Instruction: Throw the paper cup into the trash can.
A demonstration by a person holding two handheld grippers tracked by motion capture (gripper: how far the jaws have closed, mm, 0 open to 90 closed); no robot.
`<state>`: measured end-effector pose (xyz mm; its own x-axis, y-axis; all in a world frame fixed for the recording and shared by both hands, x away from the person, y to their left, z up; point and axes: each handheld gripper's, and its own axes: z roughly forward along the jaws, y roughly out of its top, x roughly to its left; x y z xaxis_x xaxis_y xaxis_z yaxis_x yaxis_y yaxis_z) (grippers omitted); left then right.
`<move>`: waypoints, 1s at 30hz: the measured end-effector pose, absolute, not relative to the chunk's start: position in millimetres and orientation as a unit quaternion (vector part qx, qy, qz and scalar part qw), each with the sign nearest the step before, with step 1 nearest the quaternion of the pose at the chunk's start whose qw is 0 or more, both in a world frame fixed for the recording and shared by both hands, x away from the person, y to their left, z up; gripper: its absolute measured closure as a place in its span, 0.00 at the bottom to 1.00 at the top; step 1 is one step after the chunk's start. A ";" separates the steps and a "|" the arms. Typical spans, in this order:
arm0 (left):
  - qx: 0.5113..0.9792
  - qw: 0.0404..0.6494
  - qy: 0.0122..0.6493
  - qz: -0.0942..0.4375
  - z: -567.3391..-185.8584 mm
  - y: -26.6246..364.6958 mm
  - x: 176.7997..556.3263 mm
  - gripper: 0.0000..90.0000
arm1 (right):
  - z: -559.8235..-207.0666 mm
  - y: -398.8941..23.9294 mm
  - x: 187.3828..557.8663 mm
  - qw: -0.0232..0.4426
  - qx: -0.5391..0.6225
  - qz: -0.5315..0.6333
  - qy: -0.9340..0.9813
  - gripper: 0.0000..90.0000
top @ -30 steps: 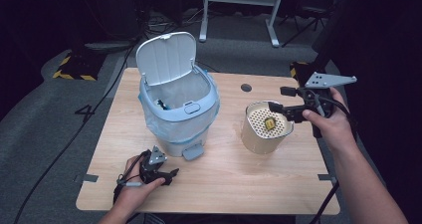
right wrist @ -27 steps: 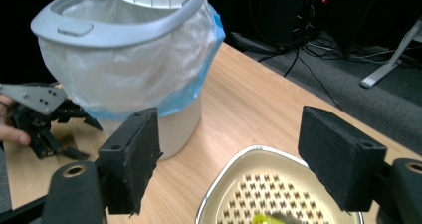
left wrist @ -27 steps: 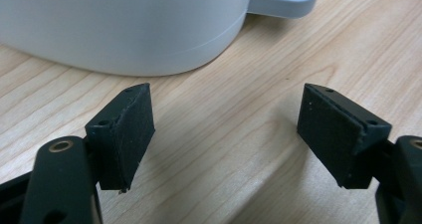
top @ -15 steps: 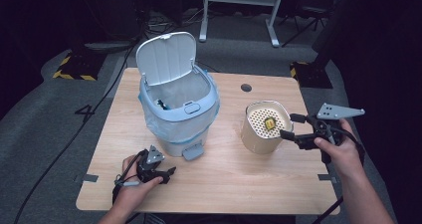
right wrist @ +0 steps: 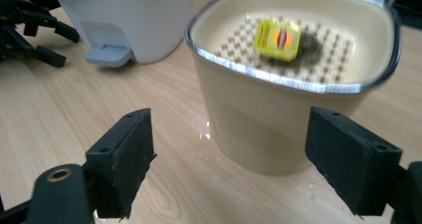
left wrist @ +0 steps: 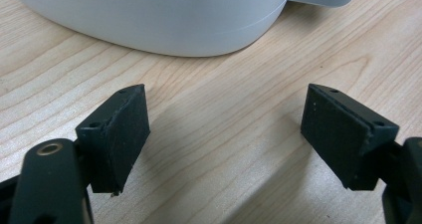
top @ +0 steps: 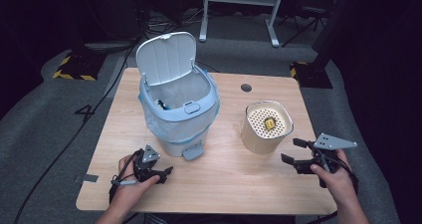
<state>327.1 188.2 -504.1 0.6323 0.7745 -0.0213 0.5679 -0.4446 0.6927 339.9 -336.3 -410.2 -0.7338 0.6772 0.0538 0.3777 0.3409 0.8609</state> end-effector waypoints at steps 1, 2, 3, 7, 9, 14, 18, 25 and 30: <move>0.835 0.341 0.404 0.150 -504.4 188.0 327.8 0.19 | -417.2 -337.1 339.2 0.158 0.334 0.468 0.802 0.22; 0.836 0.342 0.403 0.149 -504.6 188.2 328.1 0.17 | -424.7 -337.6 339.6 0.157 0.335 0.455 0.810 0.21; 0.836 0.342 0.403 0.148 -504.7 188.6 328.4 0.17 | -429.2 -338.5 339.8 0.155 0.332 0.444 0.818 0.19; 0.838 0.340 0.399 0.150 -504.4 189.6 328.3 0.17 | -450.8 -344.1 335.5 0.154 0.352 0.431 0.817 0.19; 0.838 0.340 0.399 0.150 -504.4 190.0 328.1 0.17 | -461.0 -345.2 333.2 0.152 0.360 0.419 0.820 0.19; 0.839 0.338 0.400 0.149 -504.1 190.4 328.1 0.17 | -489.1 -348.1 326.2 0.150 0.378 0.402 0.820 0.19; 0.839 0.339 0.399 0.149 -504.3 190.7 328.4 0.17 | -501.4 -346.9 326.2 0.160 0.378 0.384 0.827 0.18; 0.840 0.340 0.397 0.149 -504.4 191.1 328.4 0.17 | -504.6 -343.0 332.8 0.172 0.385 0.361 0.832 0.15; 0.839 0.341 0.397 0.148 -504.5 191.3 328.4 0.17 | -505.0 -342.0 333.2 0.176 0.400 0.354 0.827 0.10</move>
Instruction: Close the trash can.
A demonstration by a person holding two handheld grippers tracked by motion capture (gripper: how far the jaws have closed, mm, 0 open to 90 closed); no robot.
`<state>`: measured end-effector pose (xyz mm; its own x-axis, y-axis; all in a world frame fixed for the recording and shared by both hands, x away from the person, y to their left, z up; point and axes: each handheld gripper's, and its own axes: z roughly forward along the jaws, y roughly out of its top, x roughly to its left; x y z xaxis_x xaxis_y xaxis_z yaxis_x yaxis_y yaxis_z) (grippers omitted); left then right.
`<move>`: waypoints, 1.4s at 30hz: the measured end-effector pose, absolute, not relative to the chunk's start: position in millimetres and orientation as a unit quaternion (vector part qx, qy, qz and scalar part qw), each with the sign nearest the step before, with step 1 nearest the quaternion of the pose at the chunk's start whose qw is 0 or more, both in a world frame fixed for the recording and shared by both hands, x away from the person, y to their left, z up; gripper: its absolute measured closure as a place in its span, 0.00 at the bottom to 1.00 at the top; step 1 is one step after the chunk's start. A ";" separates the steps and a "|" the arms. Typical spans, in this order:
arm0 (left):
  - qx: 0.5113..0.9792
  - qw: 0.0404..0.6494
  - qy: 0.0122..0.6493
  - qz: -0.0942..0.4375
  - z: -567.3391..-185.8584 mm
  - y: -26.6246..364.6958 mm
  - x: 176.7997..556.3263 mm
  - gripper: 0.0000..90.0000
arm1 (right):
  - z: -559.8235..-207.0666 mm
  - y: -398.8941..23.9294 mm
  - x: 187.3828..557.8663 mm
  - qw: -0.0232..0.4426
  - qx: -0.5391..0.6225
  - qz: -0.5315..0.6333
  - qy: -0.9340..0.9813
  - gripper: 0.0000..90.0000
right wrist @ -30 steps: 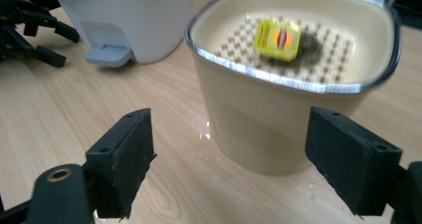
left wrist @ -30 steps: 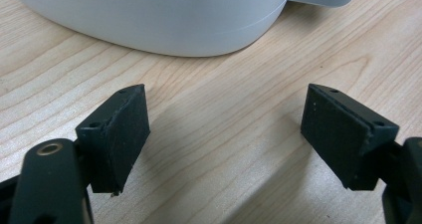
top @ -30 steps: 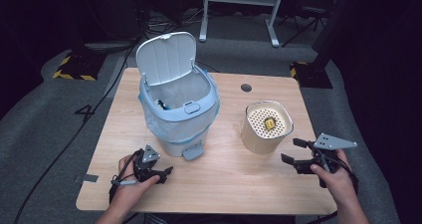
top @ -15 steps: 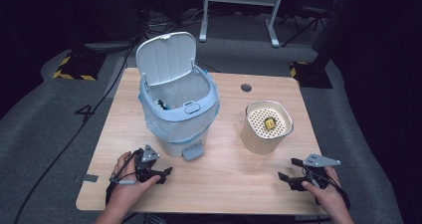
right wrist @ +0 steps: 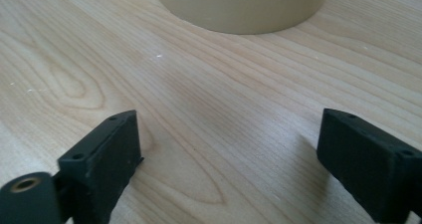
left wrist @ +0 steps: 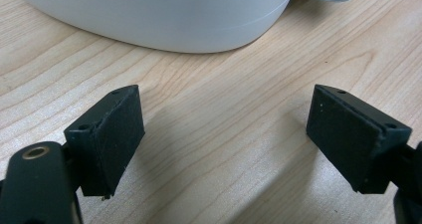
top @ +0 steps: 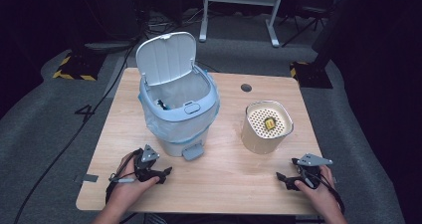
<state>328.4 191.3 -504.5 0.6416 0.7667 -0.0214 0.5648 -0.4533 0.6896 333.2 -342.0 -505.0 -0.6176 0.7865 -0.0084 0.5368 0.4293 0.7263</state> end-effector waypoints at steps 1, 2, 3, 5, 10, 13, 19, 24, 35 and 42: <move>0.839 0.342 0.398 0.147 -504.7 191.0 328.2 0.17 | -505.0 -342.0 333.3 0.177 0.400 0.354 0.827 0.10; 0.839 0.342 0.398 0.147 -504.7 191.0 328.1 0.17 | -505.0 -342.0 333.2 0.176 0.400 0.354 0.827 0.10; 0.839 0.341 0.397 0.149 -504.4 191.5 328.0 0.17 | -505.0 -342.0 333.3 0.176 0.400 0.354 0.827 0.10; 0.839 0.340 0.396 0.149 -504.2 192.4 327.8 0.17 | -505.2 -342.0 333.5 0.177 0.400 0.354 0.827 0.09; 0.838 0.344 0.396 0.148 -504.3 195.7 326.9 0.20 | -505.3 -341.9 333.8 0.177 0.403 0.352 0.826 0.08; 0.837 0.347 0.395 0.148 -504.1 198.0 327.2 0.23 | -505.3 -341.9 333.7 0.177 0.403 0.352 0.826 0.08; 0.846 0.333 0.386 0.160 -497.1 199.4 323.7 0.40 | -505.3 -341.9 333.8 0.177 0.402 0.352 0.826 0.08; 0.836 0.363 0.375 0.166 -475.1 205.9 319.2 0.40 | -505.4 -341.9 333.8 0.177 0.402 0.352 0.826 0.08; 0.817 0.430 0.354 0.149 -420.3 221.2 311.9 0.42 | -505.4 -341.7 333.8 0.177 0.403 0.353 0.826 0.08; 0.785 0.492 0.353 0.131 -385.4 235.5 325.5 0.42 | -505.4 -341.8 333.9 0.177 0.402 0.353 0.826 0.08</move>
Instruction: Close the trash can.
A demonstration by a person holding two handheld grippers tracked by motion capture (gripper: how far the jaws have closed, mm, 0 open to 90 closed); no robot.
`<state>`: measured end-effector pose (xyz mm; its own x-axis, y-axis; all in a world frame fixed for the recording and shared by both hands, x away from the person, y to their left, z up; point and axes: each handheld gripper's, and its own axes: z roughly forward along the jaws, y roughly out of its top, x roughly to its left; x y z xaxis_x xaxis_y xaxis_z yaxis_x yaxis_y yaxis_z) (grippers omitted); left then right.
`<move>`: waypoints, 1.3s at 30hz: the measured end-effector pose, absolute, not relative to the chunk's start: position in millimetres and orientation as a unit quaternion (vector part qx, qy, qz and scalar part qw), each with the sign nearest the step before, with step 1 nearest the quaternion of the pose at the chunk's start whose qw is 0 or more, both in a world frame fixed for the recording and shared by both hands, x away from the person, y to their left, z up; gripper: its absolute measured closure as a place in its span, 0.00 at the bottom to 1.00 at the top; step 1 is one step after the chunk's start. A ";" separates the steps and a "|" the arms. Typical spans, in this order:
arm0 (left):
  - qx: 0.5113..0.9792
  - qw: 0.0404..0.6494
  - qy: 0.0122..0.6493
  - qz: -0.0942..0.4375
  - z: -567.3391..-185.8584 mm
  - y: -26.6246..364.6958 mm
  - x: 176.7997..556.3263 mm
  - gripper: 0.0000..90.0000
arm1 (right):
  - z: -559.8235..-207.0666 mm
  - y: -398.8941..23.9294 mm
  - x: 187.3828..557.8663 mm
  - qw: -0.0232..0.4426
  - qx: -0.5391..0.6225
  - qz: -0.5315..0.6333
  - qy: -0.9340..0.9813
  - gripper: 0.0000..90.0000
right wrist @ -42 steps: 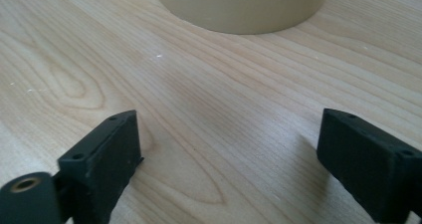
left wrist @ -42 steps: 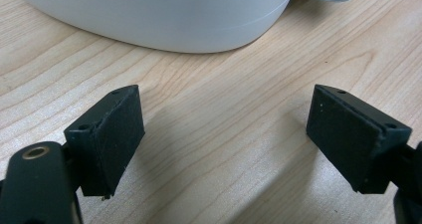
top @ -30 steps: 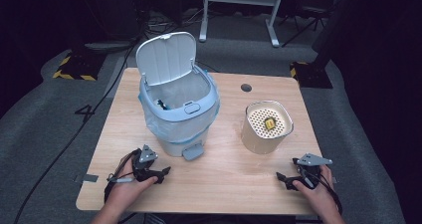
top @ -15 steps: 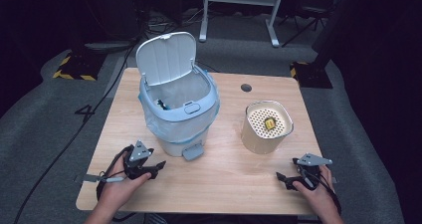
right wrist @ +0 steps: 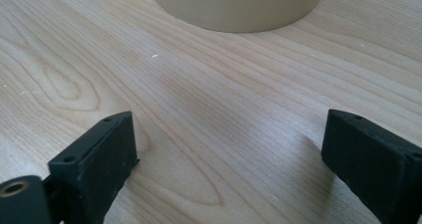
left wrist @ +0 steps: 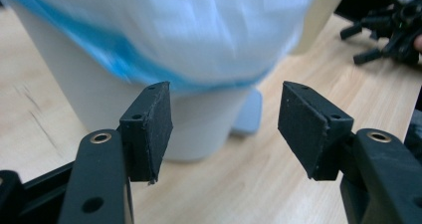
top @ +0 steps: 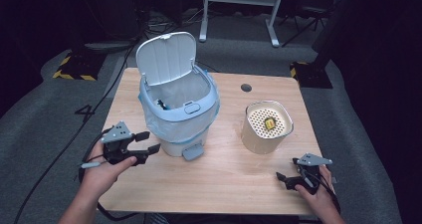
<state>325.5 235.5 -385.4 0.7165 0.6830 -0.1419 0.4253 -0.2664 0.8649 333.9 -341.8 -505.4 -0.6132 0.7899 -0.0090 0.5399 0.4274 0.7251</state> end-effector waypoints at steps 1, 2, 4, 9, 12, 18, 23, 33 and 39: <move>0.783 0.495 0.353 0.134 -380.1 236.6 326.6 0.42 | -505.4 -341.8 333.9 0.177 0.403 0.352 0.826 0.08; 0.780 0.498 0.354 0.138 -375.1 237.8 327.7 0.43 | -505.4 -341.8 333.8 0.177 0.403 0.352 0.826 0.08; 0.772 0.505 0.357 0.146 -364.8 240.3 329.7 0.43 | -505.4 -341.8 333.9 0.177 0.402 0.353 0.826 0.08; 0.757 0.520 0.364 0.154 -347.0 245.1 333.2 0.45 | -505.4 -341.8 333.8 0.177 0.403 0.352 0.826 0.08; 0.749 0.527 0.367 0.162 -334.3 246.8 336.0 0.46 | -505.4 -341.8 333.9 0.177 0.403 0.353 0.826 0.08; 0.732 0.535 0.373 0.198 -307.0 251.9 342.1 0.46 | -505.4 -341.7 333.8 0.177 0.403 0.353 0.826 0.08; 0.723 0.538 0.372 0.223 -286.4 256.1 351.3 0.46 | -505.4 -341.7 333.8 0.177 0.403 0.353 0.826 0.08; 0.695 0.557 0.378 0.253 -258.9 264.0 379.8 0.49 | -505.4 -341.7 333.8 0.177 0.403 0.353 0.826 0.08; 0.692 0.560 0.376 0.260 -247.8 265.5 393.8 0.59 | -505.4 -341.7 333.8 0.177 0.403 0.353 0.826 0.08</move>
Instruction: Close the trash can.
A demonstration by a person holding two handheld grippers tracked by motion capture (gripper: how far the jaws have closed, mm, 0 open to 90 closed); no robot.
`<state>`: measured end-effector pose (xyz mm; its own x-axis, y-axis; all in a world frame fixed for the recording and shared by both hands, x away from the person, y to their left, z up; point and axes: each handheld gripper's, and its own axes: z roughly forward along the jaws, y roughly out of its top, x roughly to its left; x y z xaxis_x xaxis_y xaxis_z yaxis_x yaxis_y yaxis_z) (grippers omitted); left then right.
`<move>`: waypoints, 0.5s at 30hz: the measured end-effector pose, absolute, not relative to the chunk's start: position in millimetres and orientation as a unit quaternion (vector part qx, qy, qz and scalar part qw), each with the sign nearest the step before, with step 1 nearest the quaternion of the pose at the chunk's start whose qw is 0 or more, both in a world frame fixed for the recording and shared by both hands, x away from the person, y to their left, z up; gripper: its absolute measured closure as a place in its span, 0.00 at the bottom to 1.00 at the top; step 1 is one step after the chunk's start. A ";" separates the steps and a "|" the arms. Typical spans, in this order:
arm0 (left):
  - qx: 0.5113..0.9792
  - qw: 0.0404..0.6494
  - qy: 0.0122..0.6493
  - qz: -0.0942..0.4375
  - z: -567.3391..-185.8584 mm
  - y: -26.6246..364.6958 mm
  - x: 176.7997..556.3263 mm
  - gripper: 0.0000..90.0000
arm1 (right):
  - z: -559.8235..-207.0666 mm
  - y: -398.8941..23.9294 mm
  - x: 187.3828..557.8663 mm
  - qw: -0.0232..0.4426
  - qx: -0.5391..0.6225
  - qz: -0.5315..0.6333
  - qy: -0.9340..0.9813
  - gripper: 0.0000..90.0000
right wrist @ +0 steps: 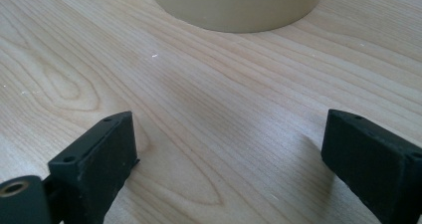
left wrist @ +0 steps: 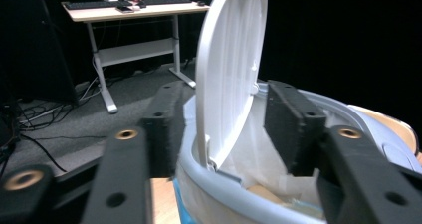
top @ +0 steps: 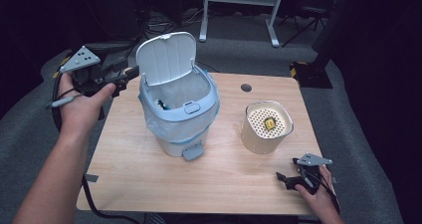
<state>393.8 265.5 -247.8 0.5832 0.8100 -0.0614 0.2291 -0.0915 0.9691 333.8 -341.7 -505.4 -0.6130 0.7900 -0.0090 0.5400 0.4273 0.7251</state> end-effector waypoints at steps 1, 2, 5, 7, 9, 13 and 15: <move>0.690 0.564 0.375 0.255 -246.3 264.8 396.0 0.59 | -505.4 -341.7 333.8 0.177 0.403 0.353 0.826 0.08; 0.690 0.565 0.375 0.252 -244.8 263.7 399.0 0.59 | -505.4 -341.7 333.8 0.177 0.403 0.353 0.826 0.08; 0.692 0.556 0.378 0.261 -242.5 261.6 406.9 0.58 | -505.4 -341.7 333.8 0.177 0.403 0.353 0.826 0.08; 0.692 0.555 0.380 0.262 -241.8 261.0 411.2 0.57 | -505.4 -341.7 333.8 0.177 0.403 0.353 0.826 0.08; 0.689 0.560 0.382 0.255 -241.4 259.6 416.0 0.58 | -505.4 -341.7 333.8 0.177 0.403 0.353 0.826 0.08; 0.688 0.568 0.379 0.245 -239.4 257.3 421.3 0.57 | -505.4 -341.7 333.8 0.177 0.403 0.353 0.826 0.08; 0.689 0.570 0.376 0.242 -238.0 255.5 422.0 0.57 | -505.4 -341.8 333.8 0.177 0.403 0.352 0.826 0.08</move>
